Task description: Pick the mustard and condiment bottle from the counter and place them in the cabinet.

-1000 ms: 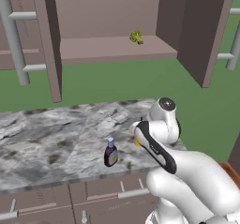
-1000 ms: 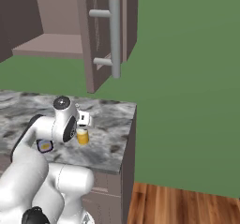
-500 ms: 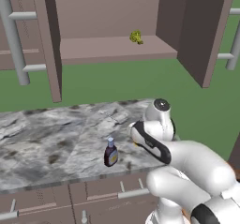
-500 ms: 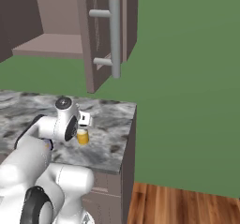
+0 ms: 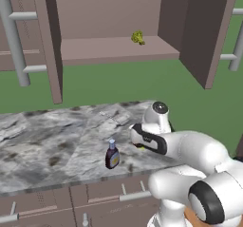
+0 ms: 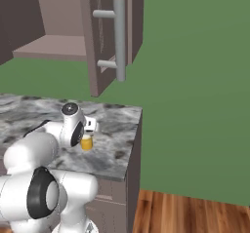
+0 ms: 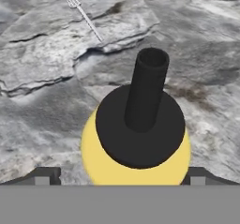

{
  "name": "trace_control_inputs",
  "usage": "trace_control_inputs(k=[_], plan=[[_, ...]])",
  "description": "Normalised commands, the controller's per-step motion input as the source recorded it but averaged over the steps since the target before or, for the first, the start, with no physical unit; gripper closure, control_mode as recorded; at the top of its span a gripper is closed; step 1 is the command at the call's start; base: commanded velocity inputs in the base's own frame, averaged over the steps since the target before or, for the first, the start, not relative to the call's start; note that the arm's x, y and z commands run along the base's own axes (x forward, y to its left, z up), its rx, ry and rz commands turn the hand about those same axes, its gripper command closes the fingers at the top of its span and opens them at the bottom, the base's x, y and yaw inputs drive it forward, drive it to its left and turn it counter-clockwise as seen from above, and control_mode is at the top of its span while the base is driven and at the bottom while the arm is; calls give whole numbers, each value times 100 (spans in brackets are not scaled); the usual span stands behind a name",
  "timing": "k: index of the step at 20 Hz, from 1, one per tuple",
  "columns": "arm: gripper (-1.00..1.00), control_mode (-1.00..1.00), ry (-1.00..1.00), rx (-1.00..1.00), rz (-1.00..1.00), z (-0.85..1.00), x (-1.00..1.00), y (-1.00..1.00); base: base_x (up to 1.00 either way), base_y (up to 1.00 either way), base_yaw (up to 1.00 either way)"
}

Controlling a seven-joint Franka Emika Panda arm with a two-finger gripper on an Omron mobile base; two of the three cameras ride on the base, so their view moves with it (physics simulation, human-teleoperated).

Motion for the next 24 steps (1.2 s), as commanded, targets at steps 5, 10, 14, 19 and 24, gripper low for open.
trace_control_inputs(k=[5,10,14,19,24], plan=[[100,-100,0,0,0,-19,29,0,0,0,0],[100,-100,0,0,0,-19,16,0,0,0,0],[100,-100,-5,-5,0,-1,0,3,0,0,0],[100,-100,-19,-6,0,52,-19,18,0,0,0],[100,-100,-23,0,-1,91,-9,10,0,0,0]])
